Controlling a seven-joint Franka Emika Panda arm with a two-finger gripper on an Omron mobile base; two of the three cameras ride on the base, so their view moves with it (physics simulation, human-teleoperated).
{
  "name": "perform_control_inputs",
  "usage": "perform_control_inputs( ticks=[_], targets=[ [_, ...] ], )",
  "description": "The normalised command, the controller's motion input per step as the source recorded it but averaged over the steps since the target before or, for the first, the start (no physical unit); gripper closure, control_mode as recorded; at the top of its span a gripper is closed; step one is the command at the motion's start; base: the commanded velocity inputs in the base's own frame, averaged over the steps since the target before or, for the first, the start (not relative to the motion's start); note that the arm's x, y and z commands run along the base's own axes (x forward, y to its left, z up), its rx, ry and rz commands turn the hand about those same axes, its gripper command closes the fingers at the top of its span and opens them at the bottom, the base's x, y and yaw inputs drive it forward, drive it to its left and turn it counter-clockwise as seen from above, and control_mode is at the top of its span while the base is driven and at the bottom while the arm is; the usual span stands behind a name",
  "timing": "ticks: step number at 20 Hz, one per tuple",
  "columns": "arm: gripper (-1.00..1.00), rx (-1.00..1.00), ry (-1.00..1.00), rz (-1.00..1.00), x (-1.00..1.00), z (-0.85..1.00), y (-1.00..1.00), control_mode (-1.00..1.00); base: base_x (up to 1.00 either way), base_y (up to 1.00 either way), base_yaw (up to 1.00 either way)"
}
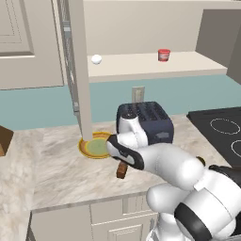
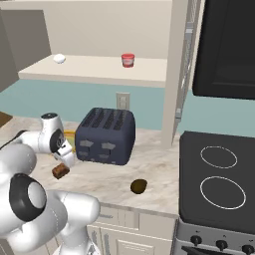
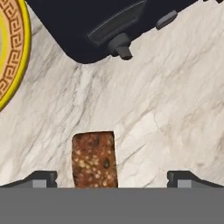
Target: Pick the avocado and bread from the counter and place them on the plate. Then pick the jam from the cabinet and place it next to the plate. Lastly close the cabinet door.
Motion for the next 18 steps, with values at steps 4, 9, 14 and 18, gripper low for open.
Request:
perform_control_inputs(
  ticks=[4, 9, 14, 18],
  targets=[
    [-1.0, 0.0, 0.06, -0.08, 0.2, -0.35, 0.14, -1.0, 0.0, 0.0, 0.0],
    [-1.0, 0.01, 0.06, -0.04, 0.1, -0.24, 0.04, -1.0, 0.0, 0.0, 0.0],
    [-1.0, 0.03, 0.01, -0.03, 0.0, -0.14, 0.0, -1.0, 0.0, 0.0, 0.0],
    [-1.0, 0.0, 0.03, -0.01, 0.0, -0.19, 0.0, -1.0, 0.0, 0.0, 0.0]
  ],
)
